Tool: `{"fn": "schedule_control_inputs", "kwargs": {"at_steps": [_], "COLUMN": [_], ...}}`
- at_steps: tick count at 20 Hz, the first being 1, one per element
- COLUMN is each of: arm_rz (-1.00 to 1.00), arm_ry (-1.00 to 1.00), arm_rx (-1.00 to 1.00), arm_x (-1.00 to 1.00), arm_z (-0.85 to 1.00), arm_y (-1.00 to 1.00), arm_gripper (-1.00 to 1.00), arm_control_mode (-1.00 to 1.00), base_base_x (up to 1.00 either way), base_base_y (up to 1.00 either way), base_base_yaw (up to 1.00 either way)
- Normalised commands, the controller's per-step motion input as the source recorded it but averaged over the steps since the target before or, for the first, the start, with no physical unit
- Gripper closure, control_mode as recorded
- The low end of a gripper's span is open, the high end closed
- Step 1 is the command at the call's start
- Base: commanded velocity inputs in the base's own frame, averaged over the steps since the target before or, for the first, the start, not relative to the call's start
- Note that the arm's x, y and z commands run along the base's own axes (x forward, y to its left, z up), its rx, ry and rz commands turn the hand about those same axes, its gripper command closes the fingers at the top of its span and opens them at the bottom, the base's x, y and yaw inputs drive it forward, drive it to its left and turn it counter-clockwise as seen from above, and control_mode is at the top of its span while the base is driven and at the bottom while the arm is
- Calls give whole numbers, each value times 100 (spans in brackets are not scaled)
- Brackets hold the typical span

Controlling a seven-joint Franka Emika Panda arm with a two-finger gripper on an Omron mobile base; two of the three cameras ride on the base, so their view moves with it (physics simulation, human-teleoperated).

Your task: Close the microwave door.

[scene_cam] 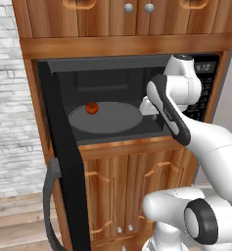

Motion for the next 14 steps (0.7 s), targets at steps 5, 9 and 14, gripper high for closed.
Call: {"fn": "schedule_control_inputs", "kwargs": {"at_steps": [5, 9, 14], "arm_rz": [0, 0, 0], "arm_ry": [0, 0, 0], "arm_rx": [0, 0, 0], "arm_x": [0, 0, 0], "arm_z": [0, 0, 0], "arm_y": [1, 0, 0], "arm_gripper": [-100, -100, -100], "arm_control_mode": [100, 100, 100], "base_base_x": [-27, -59, -55], "base_base_y": [8, 36, 52], "base_base_yaw": [0, 0, 0]}}
